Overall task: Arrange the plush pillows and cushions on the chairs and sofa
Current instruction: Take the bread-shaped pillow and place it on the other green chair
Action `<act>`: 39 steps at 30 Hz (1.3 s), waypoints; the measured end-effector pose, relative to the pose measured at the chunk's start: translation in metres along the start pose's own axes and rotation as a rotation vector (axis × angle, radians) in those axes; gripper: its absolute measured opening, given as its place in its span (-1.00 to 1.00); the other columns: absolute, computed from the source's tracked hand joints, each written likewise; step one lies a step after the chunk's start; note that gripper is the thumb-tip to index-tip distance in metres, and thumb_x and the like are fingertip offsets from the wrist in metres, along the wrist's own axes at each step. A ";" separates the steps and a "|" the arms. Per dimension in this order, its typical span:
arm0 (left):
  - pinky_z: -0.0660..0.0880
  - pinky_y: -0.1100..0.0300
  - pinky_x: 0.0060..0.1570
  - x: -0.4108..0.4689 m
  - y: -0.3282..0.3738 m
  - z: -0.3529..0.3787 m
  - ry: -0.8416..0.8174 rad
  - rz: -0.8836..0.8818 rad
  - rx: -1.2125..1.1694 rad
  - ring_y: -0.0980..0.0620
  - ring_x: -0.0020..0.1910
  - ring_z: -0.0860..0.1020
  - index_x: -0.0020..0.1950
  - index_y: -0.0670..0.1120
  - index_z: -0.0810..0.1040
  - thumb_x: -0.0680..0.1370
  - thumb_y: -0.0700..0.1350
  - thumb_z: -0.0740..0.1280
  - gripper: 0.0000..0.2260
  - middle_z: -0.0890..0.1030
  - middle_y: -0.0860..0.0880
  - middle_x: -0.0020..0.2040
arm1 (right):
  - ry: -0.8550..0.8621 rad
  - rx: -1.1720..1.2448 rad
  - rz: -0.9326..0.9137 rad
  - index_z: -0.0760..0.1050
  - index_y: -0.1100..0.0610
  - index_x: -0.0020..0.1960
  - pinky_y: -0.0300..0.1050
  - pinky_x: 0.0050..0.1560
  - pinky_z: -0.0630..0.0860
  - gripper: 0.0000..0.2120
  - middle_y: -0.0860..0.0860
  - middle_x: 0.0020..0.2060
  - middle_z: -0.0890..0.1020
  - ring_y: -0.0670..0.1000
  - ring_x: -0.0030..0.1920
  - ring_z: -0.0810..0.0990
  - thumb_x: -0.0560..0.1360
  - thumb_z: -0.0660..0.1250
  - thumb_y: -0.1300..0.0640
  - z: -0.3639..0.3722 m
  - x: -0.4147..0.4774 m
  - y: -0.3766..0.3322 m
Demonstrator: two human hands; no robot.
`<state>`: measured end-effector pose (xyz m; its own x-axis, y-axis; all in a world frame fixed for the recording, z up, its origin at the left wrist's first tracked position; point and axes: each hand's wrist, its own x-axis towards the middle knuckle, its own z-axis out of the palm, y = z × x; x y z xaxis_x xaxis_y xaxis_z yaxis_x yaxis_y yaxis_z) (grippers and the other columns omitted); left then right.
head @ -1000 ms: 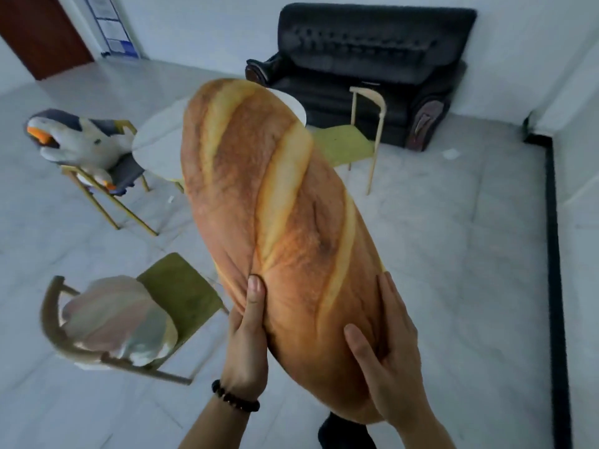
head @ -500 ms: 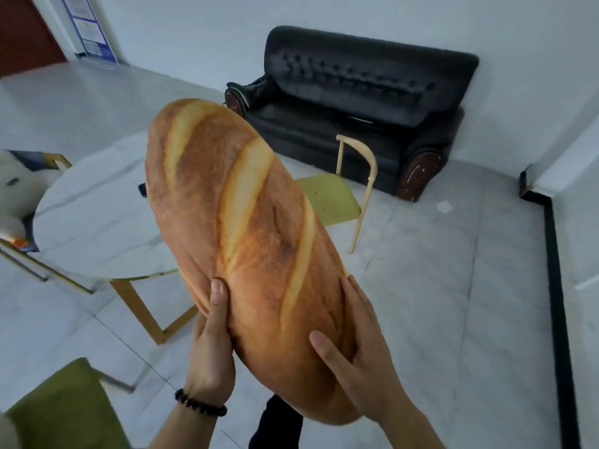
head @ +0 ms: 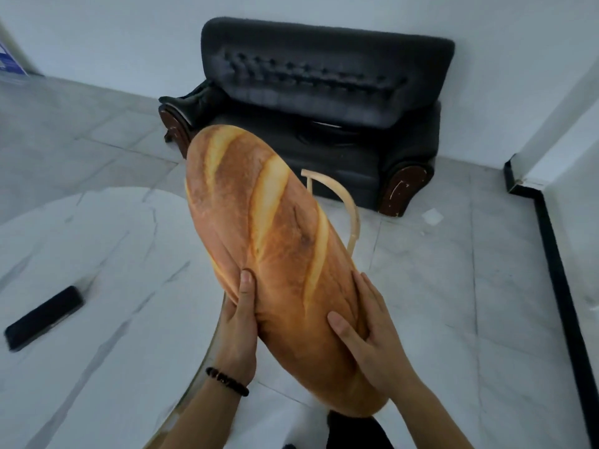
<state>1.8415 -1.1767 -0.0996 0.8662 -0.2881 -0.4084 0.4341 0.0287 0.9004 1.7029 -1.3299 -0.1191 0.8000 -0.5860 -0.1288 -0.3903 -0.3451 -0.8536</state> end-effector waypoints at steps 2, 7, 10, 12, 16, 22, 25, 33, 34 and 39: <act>0.50 0.01 0.31 0.053 -0.003 0.031 0.016 -0.020 0.008 0.03 0.26 0.59 0.46 -0.06 0.45 0.52 0.34 0.27 -0.35 0.63 0.00 0.29 | -0.011 0.029 0.029 -0.05 -0.35 0.57 0.12 0.56 0.22 -0.09 -0.28 0.59 0.10 -0.14 0.56 0.17 0.33 0.11 -0.64 0.001 0.057 0.019; 0.48 0.03 0.27 0.172 -0.007 0.103 0.117 -0.164 0.060 0.02 0.20 0.57 0.45 -0.05 0.43 0.51 0.32 0.25 -0.37 0.61 0.02 0.21 | -0.121 0.078 0.116 -0.04 -0.37 0.56 0.18 0.51 0.31 -0.18 -0.27 0.56 0.21 -0.11 0.53 0.26 0.40 0.14 -0.58 0.001 0.195 0.065; 0.47 0.06 0.23 0.240 -0.008 0.132 0.194 -0.259 0.117 0.03 0.18 0.57 0.38 -0.05 0.48 0.51 0.34 0.26 -0.40 0.62 0.07 0.11 | -0.216 0.103 0.168 0.00 -0.32 0.58 0.15 0.52 0.29 -0.18 -0.27 0.56 0.22 -0.13 0.53 0.25 0.42 0.14 -0.57 0.002 0.272 0.084; 0.47 0.04 0.25 0.288 -0.014 0.146 0.239 -0.307 0.168 0.04 0.20 0.57 0.27 0.01 0.53 0.50 0.36 0.28 -0.48 0.63 0.11 0.09 | -0.281 0.114 0.208 0.02 -0.26 0.60 0.12 0.56 0.23 -0.18 -0.25 0.57 0.21 -0.15 0.55 0.21 0.45 0.13 -0.54 0.010 0.324 0.097; 0.55 -0.05 0.20 0.374 -0.050 0.156 0.263 -0.380 0.311 0.01 0.23 0.57 0.37 0.10 0.49 0.53 0.43 0.11 -0.42 0.61 0.04 0.26 | -0.348 0.173 0.325 0.07 -0.13 0.62 0.00 0.59 0.15 -0.21 -0.19 0.57 0.24 -0.18 0.54 0.20 0.51 0.12 -0.45 0.040 0.412 0.145; 0.38 -0.27 0.36 0.481 -0.156 0.155 0.242 -0.608 0.444 -0.15 0.49 0.33 0.59 0.18 0.16 0.55 0.45 0.07 -0.33 0.27 0.00 0.58 | -0.357 0.007 0.441 -0.02 -0.07 0.64 0.13 0.58 0.13 -0.05 -0.04 0.61 0.15 0.01 0.60 0.13 0.43 0.20 -0.51 0.101 0.490 0.250; 0.27 -0.37 0.40 0.518 -0.189 0.159 0.210 -0.661 0.429 -0.16 0.57 0.20 0.63 0.21 -0.06 0.48 0.51 0.12 -0.18 0.11 0.08 0.65 | -0.175 -0.011 0.482 0.01 -0.09 0.62 0.14 0.55 0.23 0.10 -0.01 0.57 0.20 0.02 0.55 0.22 0.27 0.41 -0.49 0.110 0.492 0.268; 0.42 -0.01 0.42 0.537 -0.212 0.171 0.263 -0.520 0.346 0.13 0.36 0.51 0.51 0.10 0.39 0.32 0.54 0.27 -0.14 0.54 0.13 0.39 | -0.110 -0.070 0.397 0.08 -0.02 0.62 0.15 0.48 0.35 -0.01 -0.04 0.54 0.31 0.01 0.53 0.30 0.38 0.46 -0.34 0.124 0.490 0.256; 0.43 0.05 0.41 0.537 -0.212 0.171 0.280 -0.493 0.329 0.18 0.32 0.52 0.46 0.13 0.45 0.38 0.49 0.28 -0.26 0.57 0.16 0.35 | -0.101 -0.064 0.402 0.08 -0.02 0.62 0.12 0.49 0.34 -0.04 -0.05 0.54 0.32 0.00 0.53 0.31 0.40 0.46 -0.32 0.122 0.488 0.252; 0.42 0.02 0.41 0.556 -0.212 0.185 0.165 -0.449 0.397 0.11 0.36 0.51 0.51 0.05 0.36 0.48 0.43 0.25 -0.29 0.52 0.09 0.42 | -0.019 -0.117 0.462 0.02 -0.07 0.63 -0.01 0.55 0.18 -0.01 -0.03 0.59 0.19 -0.03 0.58 0.19 0.39 0.49 -0.26 0.116 0.498 0.254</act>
<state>2.1855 -1.5200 -0.4903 0.6611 -0.0362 -0.7494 0.6672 -0.4286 0.6093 2.0553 -1.6242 -0.4583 0.5381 -0.6843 -0.4921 -0.7552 -0.1322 -0.6420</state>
